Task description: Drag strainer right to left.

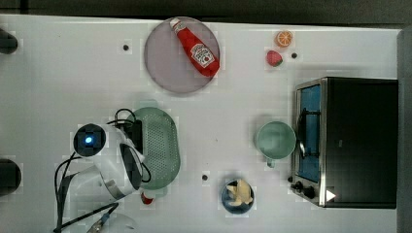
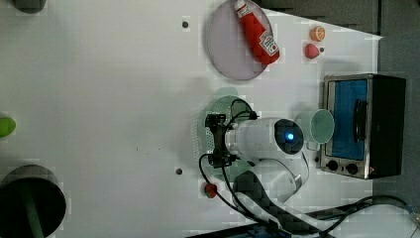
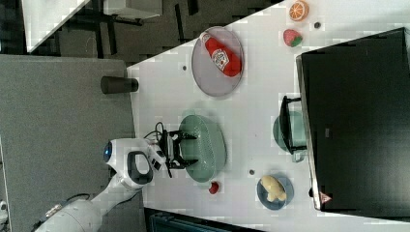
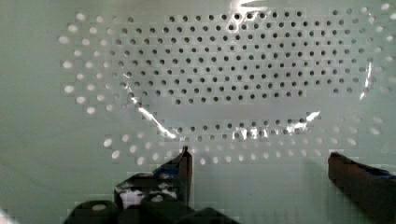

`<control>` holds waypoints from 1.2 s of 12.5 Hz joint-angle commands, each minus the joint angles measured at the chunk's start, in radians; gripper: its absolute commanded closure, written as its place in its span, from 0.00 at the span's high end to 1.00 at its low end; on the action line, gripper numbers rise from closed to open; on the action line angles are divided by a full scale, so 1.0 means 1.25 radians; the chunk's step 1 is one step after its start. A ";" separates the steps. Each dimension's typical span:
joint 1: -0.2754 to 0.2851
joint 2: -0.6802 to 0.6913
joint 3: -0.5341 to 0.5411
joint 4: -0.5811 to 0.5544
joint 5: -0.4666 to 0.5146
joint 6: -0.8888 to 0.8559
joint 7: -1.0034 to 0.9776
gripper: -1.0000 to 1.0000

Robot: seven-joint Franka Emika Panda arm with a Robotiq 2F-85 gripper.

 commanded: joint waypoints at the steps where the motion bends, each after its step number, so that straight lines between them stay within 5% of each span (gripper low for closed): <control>1: 0.011 0.008 0.004 0.052 0.025 -0.015 0.040 1.00; 15: 0.135 0.116 0.004 0.234 0.148 -0.021 0.073 1.00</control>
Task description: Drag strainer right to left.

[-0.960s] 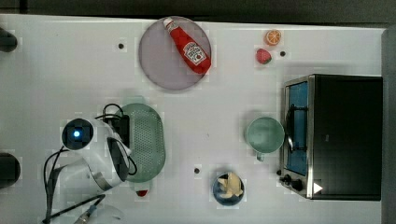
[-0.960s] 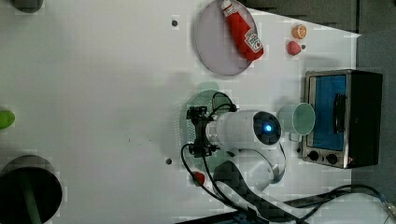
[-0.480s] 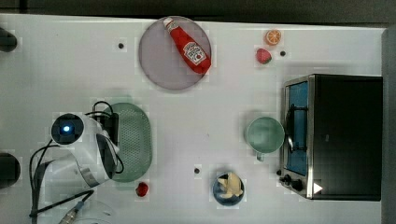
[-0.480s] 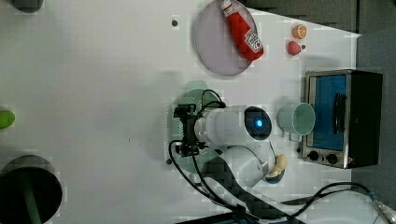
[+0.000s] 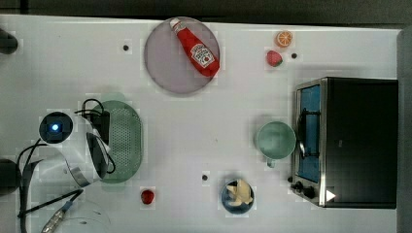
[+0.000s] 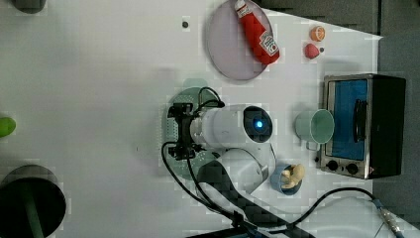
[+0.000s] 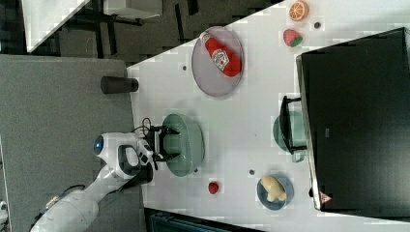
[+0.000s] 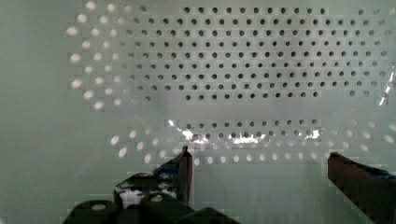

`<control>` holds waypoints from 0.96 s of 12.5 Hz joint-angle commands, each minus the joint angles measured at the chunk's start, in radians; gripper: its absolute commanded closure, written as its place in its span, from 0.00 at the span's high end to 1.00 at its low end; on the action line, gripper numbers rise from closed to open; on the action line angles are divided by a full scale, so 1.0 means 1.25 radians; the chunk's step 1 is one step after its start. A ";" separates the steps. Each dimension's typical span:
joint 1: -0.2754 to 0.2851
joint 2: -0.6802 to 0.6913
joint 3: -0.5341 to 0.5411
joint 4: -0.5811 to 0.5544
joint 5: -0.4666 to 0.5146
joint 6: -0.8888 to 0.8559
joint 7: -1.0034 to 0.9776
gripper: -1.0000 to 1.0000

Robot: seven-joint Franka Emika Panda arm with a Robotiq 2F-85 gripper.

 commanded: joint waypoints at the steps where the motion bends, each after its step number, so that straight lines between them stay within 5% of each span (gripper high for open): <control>1: 0.037 -0.002 0.011 0.047 0.011 -0.005 0.077 1.00; 12: 0.095 0.021 -0.020 0.141 0.002 -0.066 0.051 1.00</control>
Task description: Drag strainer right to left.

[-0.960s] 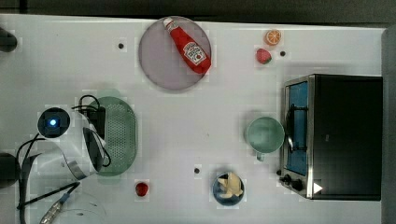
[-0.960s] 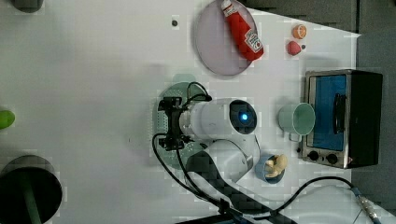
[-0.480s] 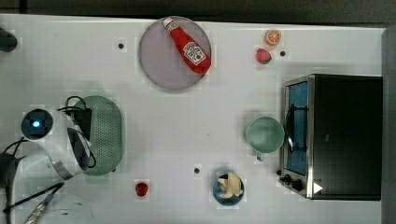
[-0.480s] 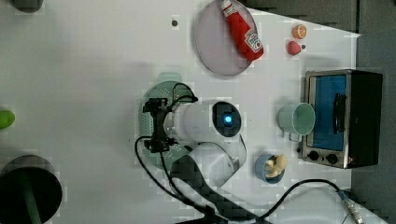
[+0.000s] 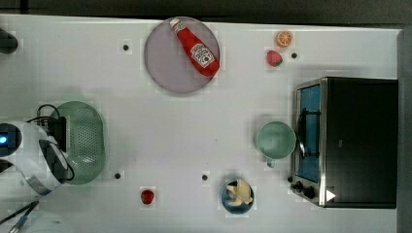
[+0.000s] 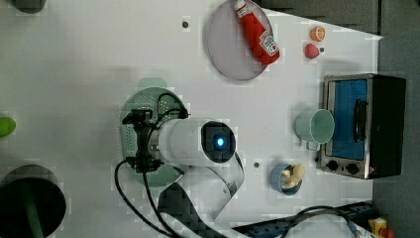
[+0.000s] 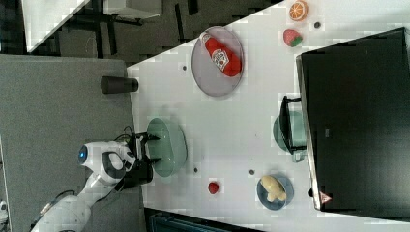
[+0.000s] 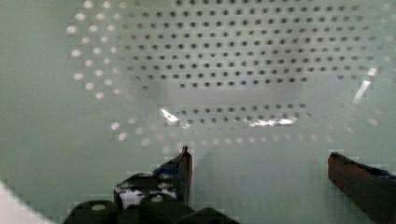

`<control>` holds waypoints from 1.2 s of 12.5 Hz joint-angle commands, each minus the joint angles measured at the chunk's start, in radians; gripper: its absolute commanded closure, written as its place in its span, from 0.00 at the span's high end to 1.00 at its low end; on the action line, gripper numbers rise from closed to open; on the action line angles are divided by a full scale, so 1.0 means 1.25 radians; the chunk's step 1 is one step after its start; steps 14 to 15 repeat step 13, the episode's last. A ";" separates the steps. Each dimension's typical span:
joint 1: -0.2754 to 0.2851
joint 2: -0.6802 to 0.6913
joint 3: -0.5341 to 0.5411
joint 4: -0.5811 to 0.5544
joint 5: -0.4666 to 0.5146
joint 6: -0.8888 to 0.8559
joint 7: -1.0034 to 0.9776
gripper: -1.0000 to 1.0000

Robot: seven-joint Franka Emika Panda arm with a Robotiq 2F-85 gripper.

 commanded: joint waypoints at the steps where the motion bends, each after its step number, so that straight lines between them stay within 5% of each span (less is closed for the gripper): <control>1: -0.016 -0.058 -0.057 0.006 -0.012 -0.111 -0.102 1.00; 7: -0.031 -0.351 -0.286 0.011 -0.082 -0.444 -0.493 1.00; 10: -0.037 -0.498 -0.415 0.010 -0.202 -0.611 -0.690 1.00; 13: -0.045 -0.611 -0.520 0.006 -0.287 -0.697 -0.911 1.00; 15: -0.045 -0.611 -0.520 0.006 -0.287 -0.697 -0.911 1.00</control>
